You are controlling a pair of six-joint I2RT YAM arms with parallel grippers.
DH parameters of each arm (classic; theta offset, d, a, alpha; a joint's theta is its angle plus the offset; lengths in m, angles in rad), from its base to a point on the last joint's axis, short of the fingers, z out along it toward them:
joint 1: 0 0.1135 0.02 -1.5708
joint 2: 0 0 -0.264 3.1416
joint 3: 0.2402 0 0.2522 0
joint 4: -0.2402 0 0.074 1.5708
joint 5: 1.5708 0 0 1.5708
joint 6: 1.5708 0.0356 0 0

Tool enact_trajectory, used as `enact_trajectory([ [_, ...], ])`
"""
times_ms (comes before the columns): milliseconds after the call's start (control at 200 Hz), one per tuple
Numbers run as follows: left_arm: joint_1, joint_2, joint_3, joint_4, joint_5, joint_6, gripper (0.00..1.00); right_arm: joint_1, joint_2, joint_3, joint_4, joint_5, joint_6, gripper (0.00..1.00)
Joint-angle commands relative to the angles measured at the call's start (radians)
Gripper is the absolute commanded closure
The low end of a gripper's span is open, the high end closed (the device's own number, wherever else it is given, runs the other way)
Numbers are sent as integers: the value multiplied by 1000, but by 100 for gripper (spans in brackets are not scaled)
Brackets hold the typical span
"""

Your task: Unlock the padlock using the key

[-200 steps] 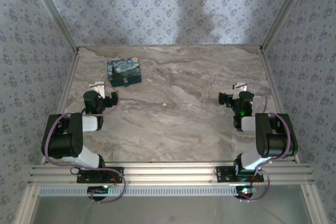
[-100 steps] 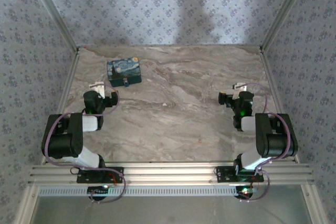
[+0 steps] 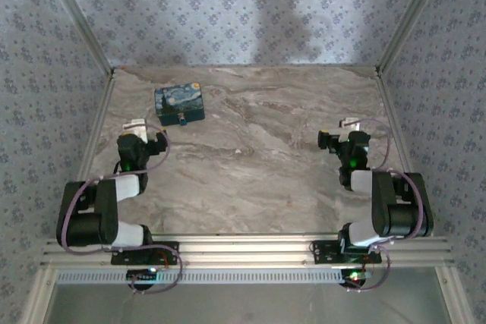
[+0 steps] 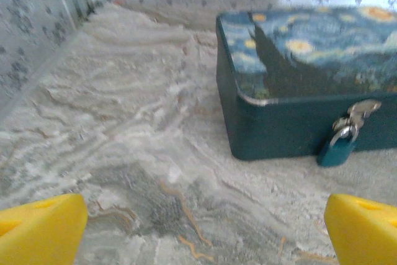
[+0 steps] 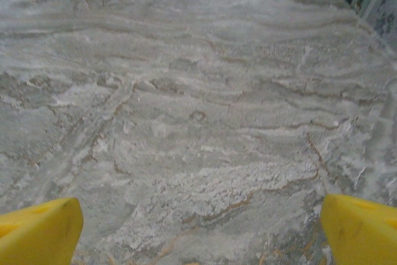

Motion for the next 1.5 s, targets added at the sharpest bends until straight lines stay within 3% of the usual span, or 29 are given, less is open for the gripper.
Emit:
enact_trajectory([
  [0,-7,-49,-15,-6,-36,-17,2,3,-45,2,-31,8,-3,0],
  [150,-31,-189,17,-172,-66,-43,2,30,-167,41,-212,71,17,0],
  [260,-34,-288,148,-511,-69,-228,2,61,-285,96,-406,90,122,0],
  [435,-41,-301,272,-748,155,-465,2,136,-411,227,-795,52,355,0],
  [545,-88,-328,282,-813,190,-542,2,219,-432,302,-1019,22,409,0],
  [719,-208,-355,262,-816,252,-648,2,352,-430,333,-1256,-17,466,9],
  [1019,-525,-260,274,-691,178,-732,2,606,-409,274,-1478,-51,586,20],
  [1494,-627,-109,341,-608,159,-742,2,755,-216,259,-1402,-34,673,45],
])
